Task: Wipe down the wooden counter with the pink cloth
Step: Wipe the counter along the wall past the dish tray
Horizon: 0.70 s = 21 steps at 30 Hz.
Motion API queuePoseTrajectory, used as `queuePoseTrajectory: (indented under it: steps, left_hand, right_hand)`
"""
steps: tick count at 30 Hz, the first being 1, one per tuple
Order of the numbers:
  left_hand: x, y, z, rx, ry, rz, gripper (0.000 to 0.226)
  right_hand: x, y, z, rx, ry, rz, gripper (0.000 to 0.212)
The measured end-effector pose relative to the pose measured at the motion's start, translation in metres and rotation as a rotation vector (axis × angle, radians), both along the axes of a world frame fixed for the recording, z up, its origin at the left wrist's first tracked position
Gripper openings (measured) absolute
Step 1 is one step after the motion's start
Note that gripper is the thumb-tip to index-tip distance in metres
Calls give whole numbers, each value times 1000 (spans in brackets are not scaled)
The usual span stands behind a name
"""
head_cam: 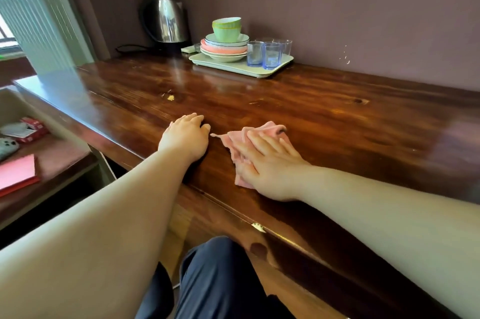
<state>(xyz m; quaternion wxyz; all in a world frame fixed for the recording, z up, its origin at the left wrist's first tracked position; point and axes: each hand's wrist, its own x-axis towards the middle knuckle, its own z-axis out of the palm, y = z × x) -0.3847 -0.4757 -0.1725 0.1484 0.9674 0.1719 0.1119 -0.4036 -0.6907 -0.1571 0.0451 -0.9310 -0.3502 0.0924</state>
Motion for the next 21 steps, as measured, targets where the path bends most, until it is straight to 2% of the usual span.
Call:
queuePoseTrajectory:
  steps: [3,9,13,18,21]
  left_hand:
    - [1,-2,-2,27,2,3,50]
    - [2,1,2,34,37,-13,55]
    - [1,-1,0,25,18,0,62]
    - [0,-2,0,70,35,2,63]
    - [1,-2,-1,80,62,7,63]
  right_hand:
    - [-19,-12,-7,4,1,41,62]
    - [-23,10,8,2,-19,-46,57]
    - [-45,-19,-4,10,-14,13,62]
    - [-23,-6,7,7,-21,-108,59]
    - [-29,-17,2,11,-36,-56,59]
